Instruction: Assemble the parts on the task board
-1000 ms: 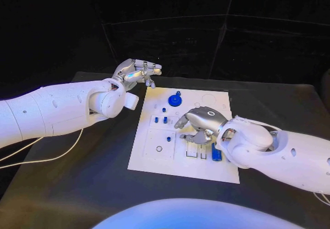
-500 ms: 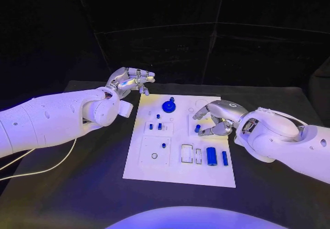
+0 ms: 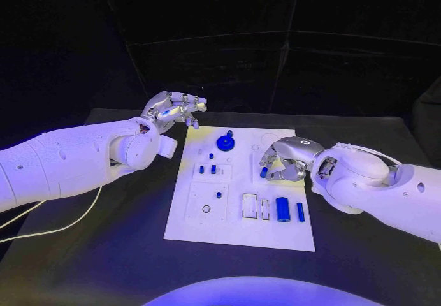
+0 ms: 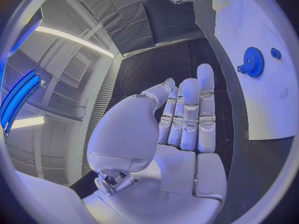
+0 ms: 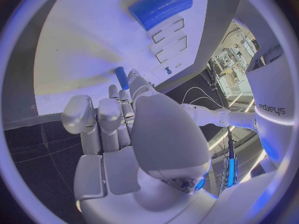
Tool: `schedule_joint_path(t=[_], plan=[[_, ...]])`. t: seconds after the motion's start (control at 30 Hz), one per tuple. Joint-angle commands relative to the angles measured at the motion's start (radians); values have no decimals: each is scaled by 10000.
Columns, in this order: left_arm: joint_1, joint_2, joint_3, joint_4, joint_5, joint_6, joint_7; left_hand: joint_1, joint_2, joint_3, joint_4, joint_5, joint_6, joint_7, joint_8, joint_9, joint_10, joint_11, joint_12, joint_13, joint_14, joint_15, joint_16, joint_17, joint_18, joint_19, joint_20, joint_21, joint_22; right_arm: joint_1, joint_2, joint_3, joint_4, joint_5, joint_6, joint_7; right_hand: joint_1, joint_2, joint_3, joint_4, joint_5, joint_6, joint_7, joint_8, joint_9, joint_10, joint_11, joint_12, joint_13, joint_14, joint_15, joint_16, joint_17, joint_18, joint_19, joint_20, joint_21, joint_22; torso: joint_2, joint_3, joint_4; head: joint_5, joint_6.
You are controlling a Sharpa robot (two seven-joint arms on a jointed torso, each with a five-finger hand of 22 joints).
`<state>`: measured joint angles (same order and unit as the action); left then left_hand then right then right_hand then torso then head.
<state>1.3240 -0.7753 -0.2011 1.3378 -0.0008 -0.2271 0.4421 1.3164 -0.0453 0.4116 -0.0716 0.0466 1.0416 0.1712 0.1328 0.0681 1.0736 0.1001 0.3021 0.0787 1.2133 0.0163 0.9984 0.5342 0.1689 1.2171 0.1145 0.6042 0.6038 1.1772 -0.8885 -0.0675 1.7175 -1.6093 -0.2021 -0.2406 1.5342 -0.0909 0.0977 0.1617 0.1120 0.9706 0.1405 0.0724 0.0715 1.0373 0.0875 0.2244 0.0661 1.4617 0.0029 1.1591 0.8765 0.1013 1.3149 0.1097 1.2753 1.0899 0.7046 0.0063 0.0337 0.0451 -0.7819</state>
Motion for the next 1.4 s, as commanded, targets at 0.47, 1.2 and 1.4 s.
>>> schedule_joint_path(t=[0.47,1.2,1.4], plan=[[13,-15,8,13,31,129,44,-68,14,-38,40,47,-57,12,60,-5,-44,-6,60,-7,-66,-20,45,-8,127,-35,-28,-34,-14,17,269,4,-154,-121,809,11,40,150,1080,55,-77,928,12,60,-13,1329,-153,-415,-43,177,-142,561,624,-178,540,-123,650,933,7,2,-9,22,-73],[14,-53,8,14,31,95,60,-72,19,-43,41,48,-62,10,67,-3,-57,-7,82,-8,-72,-18,53,-21,128,-33,-25,-45,-23,13,275,6,-29,-300,-195,200,-229,310,2124,169,-290,1730,-135,174,45,2231,-320,-843,5,246,-266,1003,1077,-297,827,-222,1085,1577,-12,6,-5,40,-129],[14,-60,8,-12,31,72,79,-71,19,-43,41,48,-62,10,67,-3,-57,-7,83,-8,-72,-19,55,-22,129,-32,-25,-45,-23,15,76,11,300,-270,-633,408,-187,237,2510,-18,-310,1811,-136,146,34,2342,-331,-1006,-3,238,-277,1049,1093,-320,868,-249,1162,1688,-23,-7,-12,47,-135]])
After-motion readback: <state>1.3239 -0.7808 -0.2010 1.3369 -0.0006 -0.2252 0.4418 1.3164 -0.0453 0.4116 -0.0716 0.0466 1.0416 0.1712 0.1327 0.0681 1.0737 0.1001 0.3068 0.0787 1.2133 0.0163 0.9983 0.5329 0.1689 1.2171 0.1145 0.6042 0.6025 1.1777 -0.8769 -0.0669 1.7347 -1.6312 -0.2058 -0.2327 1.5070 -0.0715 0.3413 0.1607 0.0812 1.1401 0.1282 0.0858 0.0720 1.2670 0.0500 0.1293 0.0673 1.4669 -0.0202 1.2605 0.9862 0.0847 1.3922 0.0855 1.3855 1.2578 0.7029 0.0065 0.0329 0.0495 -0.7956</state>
